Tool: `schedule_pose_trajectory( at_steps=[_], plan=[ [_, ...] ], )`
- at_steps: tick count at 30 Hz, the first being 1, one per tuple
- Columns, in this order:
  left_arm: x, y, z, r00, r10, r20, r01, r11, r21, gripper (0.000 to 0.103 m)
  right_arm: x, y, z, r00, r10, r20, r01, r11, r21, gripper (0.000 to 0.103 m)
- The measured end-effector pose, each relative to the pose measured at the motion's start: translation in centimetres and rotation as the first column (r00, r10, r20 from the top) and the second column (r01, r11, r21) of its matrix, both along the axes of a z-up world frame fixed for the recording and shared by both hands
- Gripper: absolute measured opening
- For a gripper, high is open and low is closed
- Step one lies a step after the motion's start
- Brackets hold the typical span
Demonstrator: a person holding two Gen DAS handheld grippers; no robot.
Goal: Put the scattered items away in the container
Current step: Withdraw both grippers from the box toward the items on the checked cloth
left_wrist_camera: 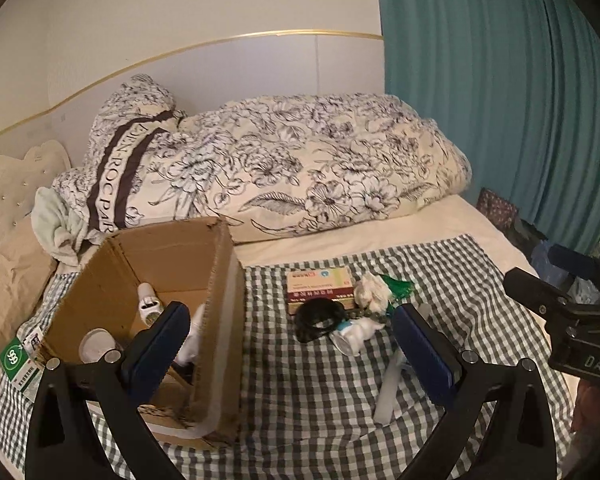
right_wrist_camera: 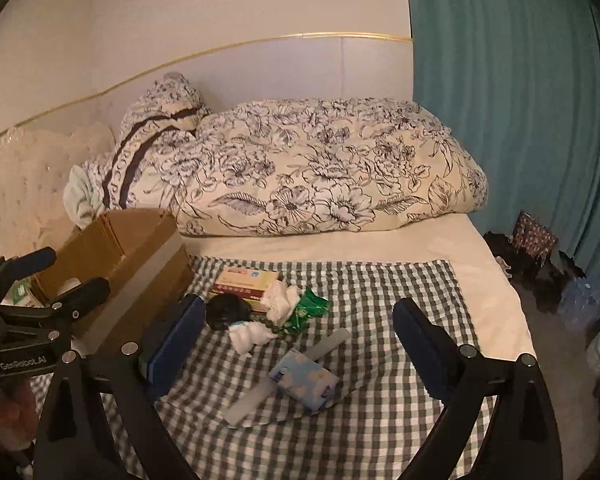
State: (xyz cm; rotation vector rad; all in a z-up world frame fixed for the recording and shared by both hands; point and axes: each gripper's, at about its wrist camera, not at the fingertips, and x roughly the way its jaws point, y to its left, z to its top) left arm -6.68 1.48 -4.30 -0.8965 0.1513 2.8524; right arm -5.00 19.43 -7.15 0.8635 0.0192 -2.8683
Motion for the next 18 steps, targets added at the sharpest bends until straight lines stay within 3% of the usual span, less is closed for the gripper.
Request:
schedule_pose_trajectory(
  at_steps=[4, 11, 15, 18],
  plan=[
    [-0.1, 0.6, -1.0, 1.000, -0.016, 0.025, 0.016, 1.000, -0.004, 0.103, -1.0, 0.7, -1.2, 0.999, 0.004, 0.051, -0.003, 1.000, -0.022, 0.095],
    [-0.4, 1.6, -3.5, 0.995, -0.045, 0.092, 0.045, 0.999, 0.006, 0.103, -1.9, 0.6, -4.3, 0.992, 0.053, 0.117, -0.068, 0.989, 0.128, 0.095],
    [-0.8, 2.2, -4.9, 0.991, -0.053, 0.119, 0.053, 0.999, 0.002, 0.103, -1.8, 1.1, -6.4, 0.981, 0.133, 0.138, -0.144, 0.987, 0.068, 0.095],
    [-1.3, 2.5, -5.9, 0.988, -0.053, 0.144, 0.052, 0.999, 0.008, 0.103, -2.1, 1.2, -8.2, 0.974, 0.150, 0.168, -0.165, 0.983, 0.076, 0.095]
  ],
)
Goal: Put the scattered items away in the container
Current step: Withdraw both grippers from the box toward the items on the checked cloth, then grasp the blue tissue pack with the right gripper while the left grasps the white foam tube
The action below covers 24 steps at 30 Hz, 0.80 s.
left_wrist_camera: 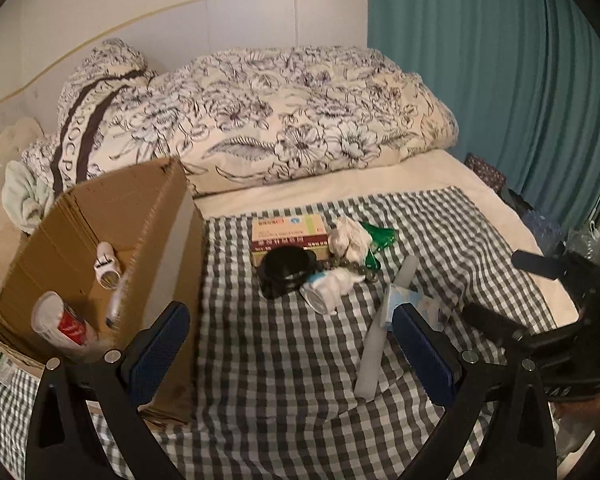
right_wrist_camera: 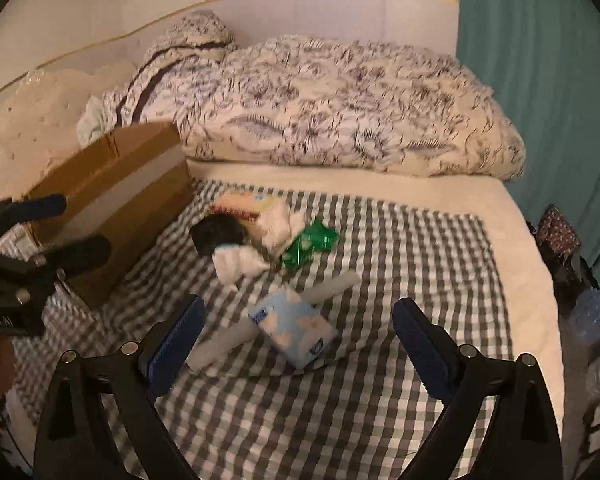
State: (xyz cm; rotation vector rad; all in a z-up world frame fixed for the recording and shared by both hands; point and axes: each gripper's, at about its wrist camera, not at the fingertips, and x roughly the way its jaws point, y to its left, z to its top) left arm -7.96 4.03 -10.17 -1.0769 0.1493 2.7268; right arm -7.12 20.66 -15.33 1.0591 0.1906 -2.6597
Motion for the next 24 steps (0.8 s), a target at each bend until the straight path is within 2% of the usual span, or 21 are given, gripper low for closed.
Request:
schedule_pose_trajectory(
  at_steps=[7, 14, 17, 24],
  plan=[
    [-1.1, 1.1, -2.7, 0.999, -0.013, 0.051, 0.014, 1.000, -0.022, 0.103, -1.2, -0.1, -2.3, 0.998, 0.046, 0.047, -0.046, 0.999, 0.013, 0.095],
    [-2.1, 1.8, -5.5, 0.992, -0.039, 0.121, 0.045, 0.998, -0.045, 0.103, -2.5, 0.1, -4.2, 0.990, 0.111, 0.089, -0.108, 0.993, -0.041, 0.095],
    [-2.6, 1.8, -6.4, 0.988, -0.044, 0.145, 0.050, 0.998, -0.042, 0.103, -2.9, -0.1, -5.2, 0.985, 0.142, 0.096, -0.140, 0.990, -0.029, 0.095],
    [-3.4, 2.0, -8.1, 0.980, -0.058, 0.188, 0.069, 0.996, -0.053, 0.103, -4.3, -0.7, -7.3, 0.978, 0.189, 0.084, -0.189, 0.982, -0.003, 0.087]
  ],
)
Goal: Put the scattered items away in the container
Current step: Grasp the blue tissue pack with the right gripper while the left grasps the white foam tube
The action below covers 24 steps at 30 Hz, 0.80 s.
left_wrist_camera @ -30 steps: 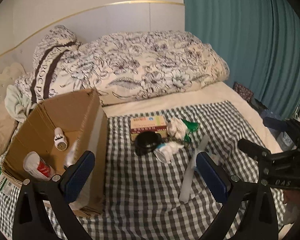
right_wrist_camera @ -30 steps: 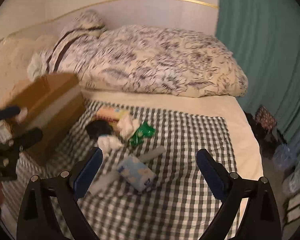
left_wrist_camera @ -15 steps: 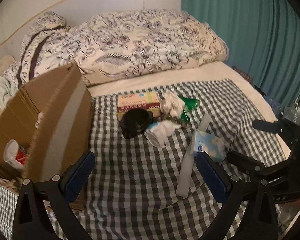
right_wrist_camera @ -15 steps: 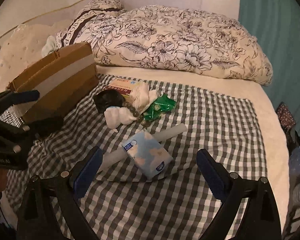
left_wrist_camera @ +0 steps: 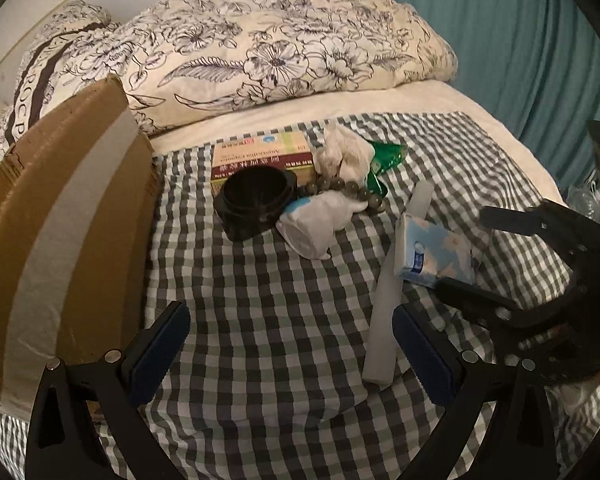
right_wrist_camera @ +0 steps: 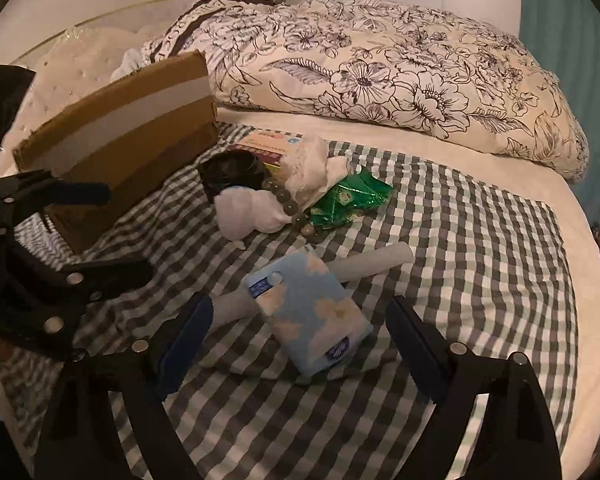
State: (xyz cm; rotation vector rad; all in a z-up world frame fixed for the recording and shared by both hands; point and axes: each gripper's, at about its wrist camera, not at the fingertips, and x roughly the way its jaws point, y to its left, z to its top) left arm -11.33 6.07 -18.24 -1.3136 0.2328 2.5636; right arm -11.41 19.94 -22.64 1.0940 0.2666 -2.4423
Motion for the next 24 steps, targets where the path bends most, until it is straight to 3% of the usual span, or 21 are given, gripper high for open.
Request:
schedule_pose_trajectory(
  at_steps=[5, 6, 8, 11, 15, 18, 24],
  plan=[
    [-0.5, 0.0, -0.8, 1.000, 0.005, 0.016, -0.004, 1.000, -0.009, 0.103, -1.3, -1.2, -2.6, 0.997, 0.024, 0.069, -0.028, 0.997, 0.067, 0.078],
    [-0.6, 0.0, -1.0, 1.000, 0.009, 0.024, -0.009, 1.000, -0.009, 0.103, -1.3, -1.4, -2.8, 0.998, 0.024, 0.064, -0.030, 0.995, 0.093, 0.071],
    [-0.8, 0.0, -1.4, 0.999, 0.012, 0.036, -0.012, 1.000, -0.006, 0.103, -1.3, -1.1, -2.7, 0.998, 0.003, 0.057, -0.009, 0.995, 0.104, 0.059],
    [-0.8, 0.3, -1.6, 0.999, 0.009, 0.042, -0.009, 1.000, -0.004, 0.103, -1.5, -0.5, -2.3, 0.997, -0.017, 0.076, 0.012, 0.997, 0.073, 0.054],
    [-0.6, 0.9, -1.8, 0.999, -0.004, 0.045, 0.004, 1.000, 0.007, 0.103, -1.0, -1.1, -1.8, 0.998, -0.006, 0.064, -0.002, 0.993, 0.114, 0.040],
    [-0.4, 1.3, -2.0, 0.999, -0.010, 0.050, 0.009, 1.000, 0.012, 0.103, -0.8, -1.1, -1.0, 0.998, -0.019, 0.065, 0.011, 0.992, 0.122, 0.035],
    [-0.3, 2.3, -2.2, 0.999, -0.024, 0.045, 0.023, 0.999, 0.022, 0.103, -0.2, 0.2, 0.4, 0.995, -0.081, 0.056, 0.073, 0.989, 0.132, 0.034]
  ],
)
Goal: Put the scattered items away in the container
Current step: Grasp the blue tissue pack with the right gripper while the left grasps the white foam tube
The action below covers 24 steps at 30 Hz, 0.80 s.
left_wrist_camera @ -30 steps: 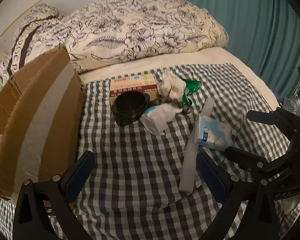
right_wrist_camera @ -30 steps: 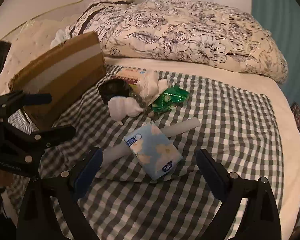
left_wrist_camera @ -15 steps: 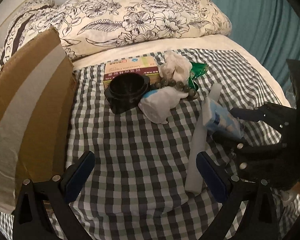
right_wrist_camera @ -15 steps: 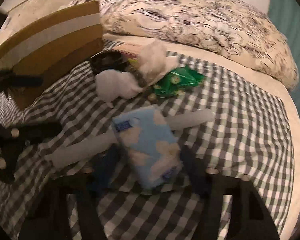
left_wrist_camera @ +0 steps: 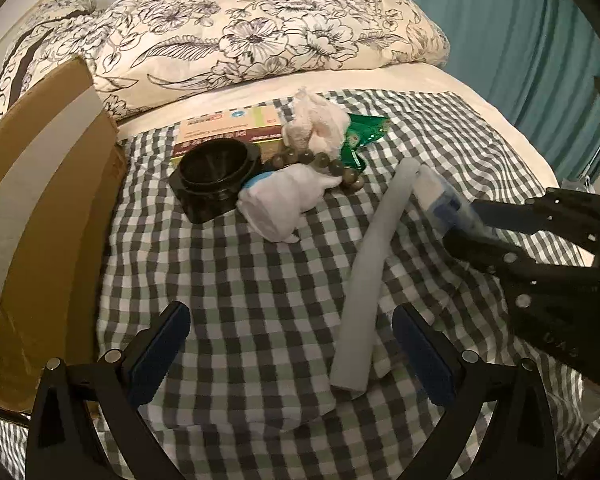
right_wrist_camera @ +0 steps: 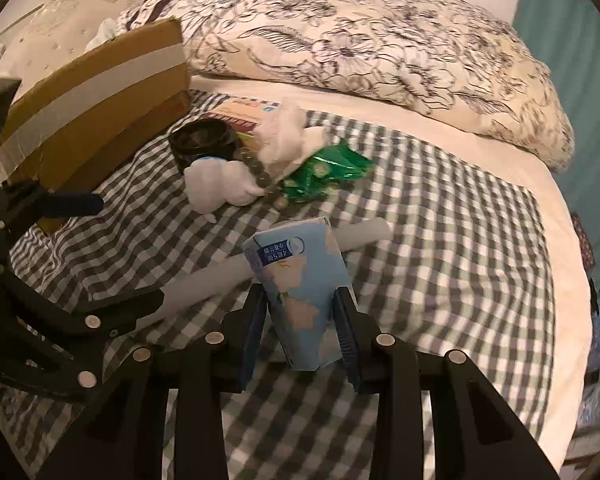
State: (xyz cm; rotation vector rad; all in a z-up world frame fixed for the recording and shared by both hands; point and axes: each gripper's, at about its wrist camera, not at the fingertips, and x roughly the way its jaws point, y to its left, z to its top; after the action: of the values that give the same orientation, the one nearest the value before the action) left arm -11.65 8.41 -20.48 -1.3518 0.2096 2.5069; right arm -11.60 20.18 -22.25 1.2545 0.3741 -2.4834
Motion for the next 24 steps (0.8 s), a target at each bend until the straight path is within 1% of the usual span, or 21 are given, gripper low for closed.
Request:
schedule_pose_trajectory(
  at_steps=[4, 6, 8, 9, 12, 21, 22, 23, 24],
  plan=[
    [-0.3, 1.1, -0.2, 0.999, -0.018, -0.030, 0.018, 1.000, 0.010, 0.103, 0.1, 0.9, 1.1, 0.999, -0.049, -0.015, 0.049, 0.999, -0.017, 0.034],
    [-0.8, 1.8, -0.7, 0.999, -0.028, -0.034, 0.029, 1.000, 0.012, 0.099, 0.1, 1.2, 1.4, 0.998, -0.064, -0.025, 0.064, 0.998, -0.021, 0.034],
    [-1.5, 2.6, -1.6, 0.999, -0.048, 0.004, 0.048, 0.999, 0.001, 0.073, 0.1, 1.4, 1.7, 0.996, -0.081, -0.030, 0.081, 0.996, -0.026, 0.034],
    [-1.8, 2.9, -2.0, 0.998, -0.052, 0.020, 0.052, 0.999, -0.003, 0.069, 0.0, 1.6, 1.7, 0.995, -0.091, -0.028, 0.091, 0.996, -0.028, 0.034],
    [-2.4, 3.6, -2.9, 0.998, -0.057, 0.040, 0.056, 0.998, 0.007, 0.068, -0.2, 1.9, 1.7, 0.994, -0.109, -0.024, 0.108, 0.994, -0.033, 0.034],
    [-2.8, 4.9, -3.6, 0.997, -0.078, -0.008, 0.078, 0.997, 0.005, 0.068, -0.9, 2.8, 1.6, 0.988, -0.157, -0.010, 0.156, 0.986, -0.052, 0.034],
    [-2.8, 5.0, -3.6, 0.997, -0.079, -0.012, 0.079, 0.997, 0.006, 0.063, -0.9, 2.8, 1.7, 0.987, -0.159, -0.011, 0.159, 0.986, -0.054, 0.034],
    [-2.7, 5.1, -3.6, 0.996, -0.085, -0.014, 0.085, 0.996, 0.012, 0.052, -1.0, 2.8, 1.7, 0.987, -0.161, -0.010, 0.161, 0.985, -0.056, 0.034],
    [-2.4, 5.3, -3.5, 0.995, -0.093, -0.017, 0.094, 0.996, 0.014, 0.047, -1.0, 2.9, 1.7, 0.986, -0.164, -0.010, 0.163, 0.985, -0.057, 0.034]
  ],
)
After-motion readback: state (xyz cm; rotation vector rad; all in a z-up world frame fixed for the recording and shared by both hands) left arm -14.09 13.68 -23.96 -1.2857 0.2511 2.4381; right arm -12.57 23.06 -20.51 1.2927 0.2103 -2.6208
